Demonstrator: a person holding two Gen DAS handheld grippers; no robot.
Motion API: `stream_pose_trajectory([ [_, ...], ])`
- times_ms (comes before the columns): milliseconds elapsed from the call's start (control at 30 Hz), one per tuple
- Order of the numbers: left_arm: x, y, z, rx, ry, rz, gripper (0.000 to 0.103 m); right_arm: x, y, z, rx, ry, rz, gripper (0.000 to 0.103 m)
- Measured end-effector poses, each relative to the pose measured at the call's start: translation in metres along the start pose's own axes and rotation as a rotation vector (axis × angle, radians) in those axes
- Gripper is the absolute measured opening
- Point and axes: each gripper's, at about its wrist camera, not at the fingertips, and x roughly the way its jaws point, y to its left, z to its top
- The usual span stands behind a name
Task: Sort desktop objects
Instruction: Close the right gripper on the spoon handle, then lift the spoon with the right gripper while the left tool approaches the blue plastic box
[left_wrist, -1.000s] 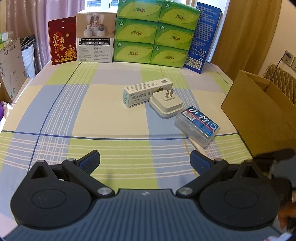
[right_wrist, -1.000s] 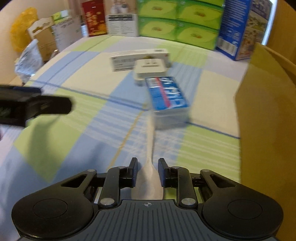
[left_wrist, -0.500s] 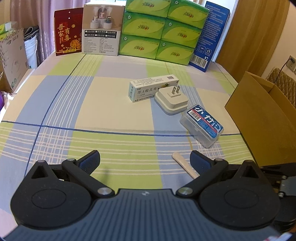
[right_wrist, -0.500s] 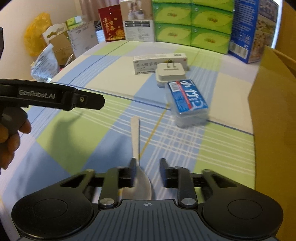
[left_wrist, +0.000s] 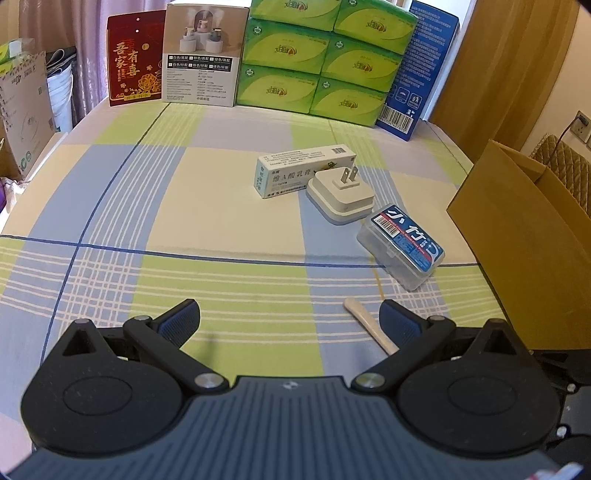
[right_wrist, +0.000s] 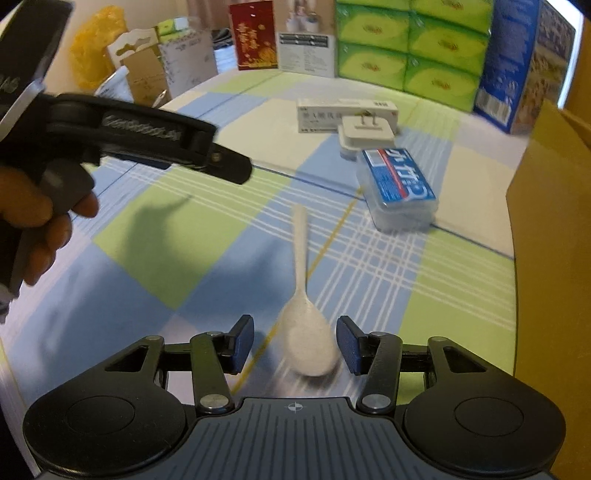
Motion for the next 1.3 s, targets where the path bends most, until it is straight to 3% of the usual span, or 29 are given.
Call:
stream_pose_trajectory([
  [133, 0.001, -0.001, -0.001, 0.005, 0.002, -0.002, 0.101, 0.004, 0.007, -0.006, -0.042, 0.018, -0.021, 0.047],
  [467, 0.004, -0.003, -0.004, 0.024, 0.034, -0.003, 0.101, 0.004, -0.003, -0.005, 0.024, 0.008, -0.032, 0.046],
  [600, 0.005, -0.004, -0.005, 0.028, 0.04, -0.003, 0.101, 0.004, -0.002, -0.006, 0.019, 0.007, -0.041, 0.03],
  [1300, 0.006, -0.008, -0.006, 0.057, 0.044, 0.003, 0.102, -0.007, -0.008, 0.0, 0.053, -0.073, -0.093, 0.028],
])
